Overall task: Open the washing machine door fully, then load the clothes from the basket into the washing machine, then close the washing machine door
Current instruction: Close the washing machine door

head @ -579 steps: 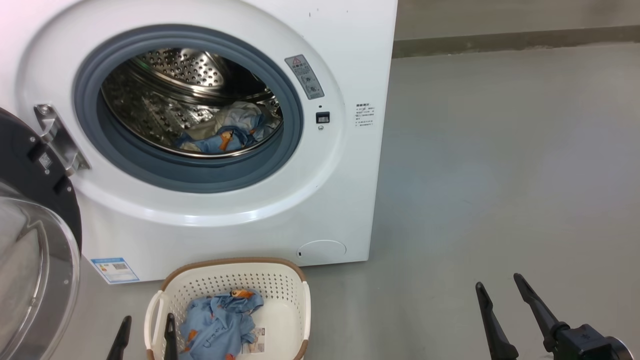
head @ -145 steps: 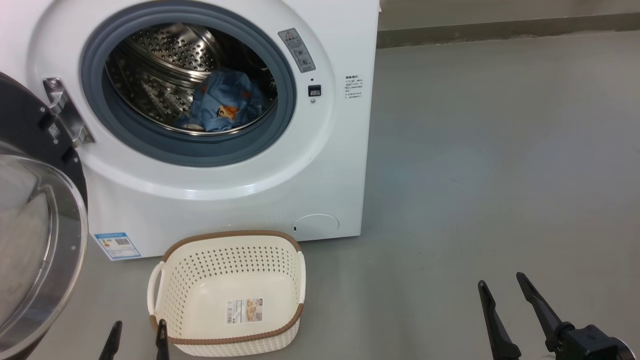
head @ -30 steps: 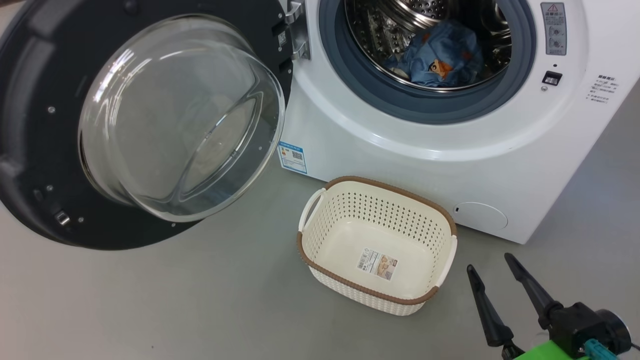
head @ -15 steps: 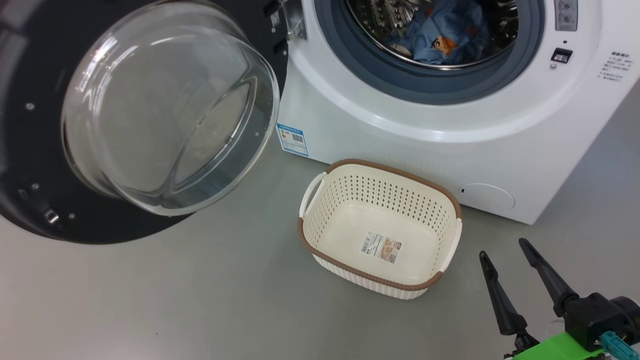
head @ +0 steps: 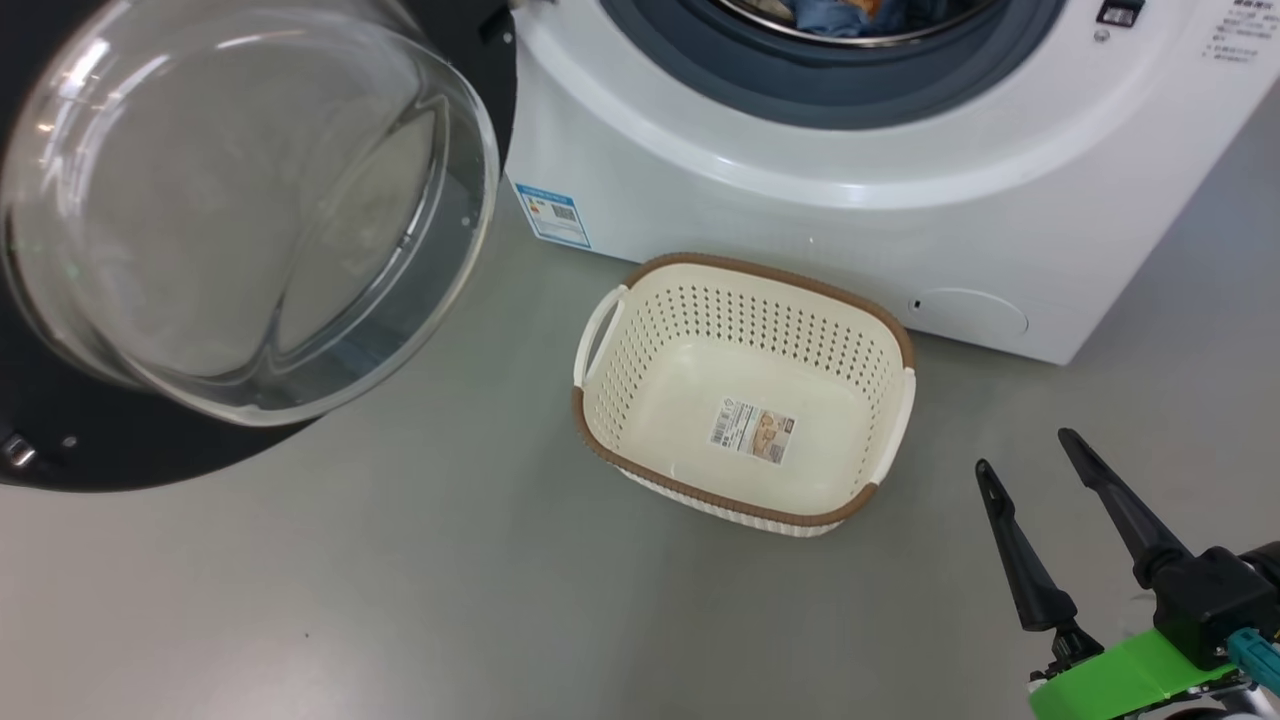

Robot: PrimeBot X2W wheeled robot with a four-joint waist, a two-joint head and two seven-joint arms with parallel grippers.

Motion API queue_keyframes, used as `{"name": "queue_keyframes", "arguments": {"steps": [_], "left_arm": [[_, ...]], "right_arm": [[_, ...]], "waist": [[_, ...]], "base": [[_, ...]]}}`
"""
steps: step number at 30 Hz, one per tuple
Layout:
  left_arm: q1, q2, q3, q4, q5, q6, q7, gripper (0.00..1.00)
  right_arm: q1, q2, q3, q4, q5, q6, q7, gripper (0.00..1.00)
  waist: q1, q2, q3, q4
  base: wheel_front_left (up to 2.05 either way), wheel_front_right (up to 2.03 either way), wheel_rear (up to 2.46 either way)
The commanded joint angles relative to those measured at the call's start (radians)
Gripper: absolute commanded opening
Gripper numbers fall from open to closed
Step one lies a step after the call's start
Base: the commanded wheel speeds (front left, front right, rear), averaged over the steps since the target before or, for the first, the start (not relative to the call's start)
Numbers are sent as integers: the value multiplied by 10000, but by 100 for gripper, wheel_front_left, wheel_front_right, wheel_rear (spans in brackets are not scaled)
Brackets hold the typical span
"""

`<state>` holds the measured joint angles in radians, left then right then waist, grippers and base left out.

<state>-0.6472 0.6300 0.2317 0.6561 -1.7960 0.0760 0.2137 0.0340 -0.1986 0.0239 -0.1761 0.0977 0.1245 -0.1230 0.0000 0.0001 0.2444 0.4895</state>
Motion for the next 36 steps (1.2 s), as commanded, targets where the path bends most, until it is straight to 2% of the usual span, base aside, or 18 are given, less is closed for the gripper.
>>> {"name": "queue_keyframes", "arguments": {"steps": [1,23,36], "left_arm": [[-361,716,249,-64,108,-142,134,0],[-833,403,-300,825,461,-774,625,0],[-409,302,-467,1029,370,-1157,1525,0]], "right_arm": [[-337,-162,256,-331,-65,62,52,100],[-678,-355,202,-382,-17,62,157,100],[-638,-335,223,-337,-5,62,160,100]], "waist": [[0,-1,312,-176],[0,-1,779,-330],[0,-1,637,-187]], "base": [[0,0,0],[0,0,0],[0,0,0]]}}
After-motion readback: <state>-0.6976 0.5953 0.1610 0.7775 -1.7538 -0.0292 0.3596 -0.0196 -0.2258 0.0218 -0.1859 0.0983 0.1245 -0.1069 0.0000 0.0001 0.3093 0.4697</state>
